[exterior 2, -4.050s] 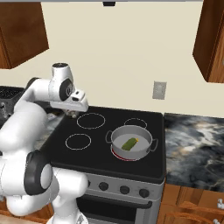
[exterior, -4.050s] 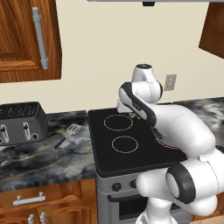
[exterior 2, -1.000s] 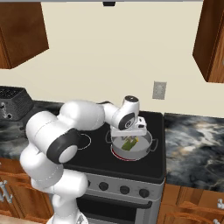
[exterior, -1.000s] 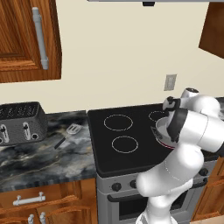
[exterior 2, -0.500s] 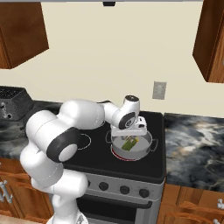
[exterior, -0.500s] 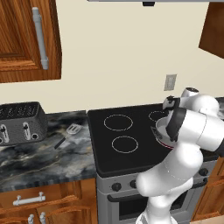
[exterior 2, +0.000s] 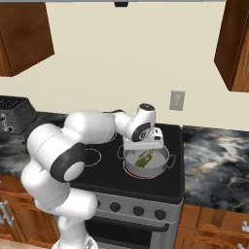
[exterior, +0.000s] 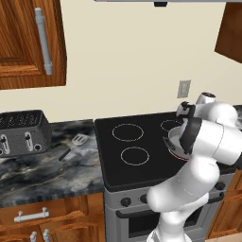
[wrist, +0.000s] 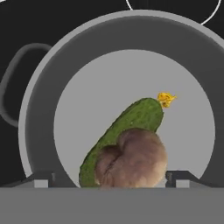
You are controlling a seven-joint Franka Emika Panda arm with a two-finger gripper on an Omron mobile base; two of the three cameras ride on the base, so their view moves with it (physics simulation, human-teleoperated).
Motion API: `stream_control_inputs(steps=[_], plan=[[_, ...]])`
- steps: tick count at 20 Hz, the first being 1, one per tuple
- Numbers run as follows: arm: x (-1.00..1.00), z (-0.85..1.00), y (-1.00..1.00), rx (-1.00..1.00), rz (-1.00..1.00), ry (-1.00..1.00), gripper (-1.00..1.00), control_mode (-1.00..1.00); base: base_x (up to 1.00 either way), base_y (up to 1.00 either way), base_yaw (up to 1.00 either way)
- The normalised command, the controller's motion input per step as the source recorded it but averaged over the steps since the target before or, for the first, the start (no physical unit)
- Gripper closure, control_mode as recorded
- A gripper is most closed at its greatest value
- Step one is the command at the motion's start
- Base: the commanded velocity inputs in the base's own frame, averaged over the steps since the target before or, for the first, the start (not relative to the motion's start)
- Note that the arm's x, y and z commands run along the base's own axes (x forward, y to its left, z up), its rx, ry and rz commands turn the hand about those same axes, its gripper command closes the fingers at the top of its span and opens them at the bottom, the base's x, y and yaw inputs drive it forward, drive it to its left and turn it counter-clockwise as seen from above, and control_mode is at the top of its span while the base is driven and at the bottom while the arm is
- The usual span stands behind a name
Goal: Put the cucumber and mushroom in the pot. Retrieve the spatula and lightly stir the vegetables in the pot.
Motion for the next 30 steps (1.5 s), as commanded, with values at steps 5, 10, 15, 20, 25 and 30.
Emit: stream_control_inputs(steps=[5,10,15,20,25,30], plan=[[-0.24,0.64,0.06,0.0,0.02,0.0,-1.0,-1.0,0.0,0.0,0.0],[-0.32,0.42,0.53,-0.02,0.09,0.0,-1.0,-1.0,0.0,0.0,0.0],[-0.1,0.1,1.0,-0.07,0.15,0.0,-1.0,-1.0,0.0,0.0,0.0],[0.0,0.01,1.0,-0.08,0.13,0.0,-1.0,-1.0,0.0,0.0,0.0],[0.0,0.0,1.0,-0.06,0.09,0.0,-1.0,-1.0,0.0,0.0,0.0],[0.0,0.0,1.0,-0.01,0.06,-0.02,-1.0,-1.0,0.0,0.0,0.0]])
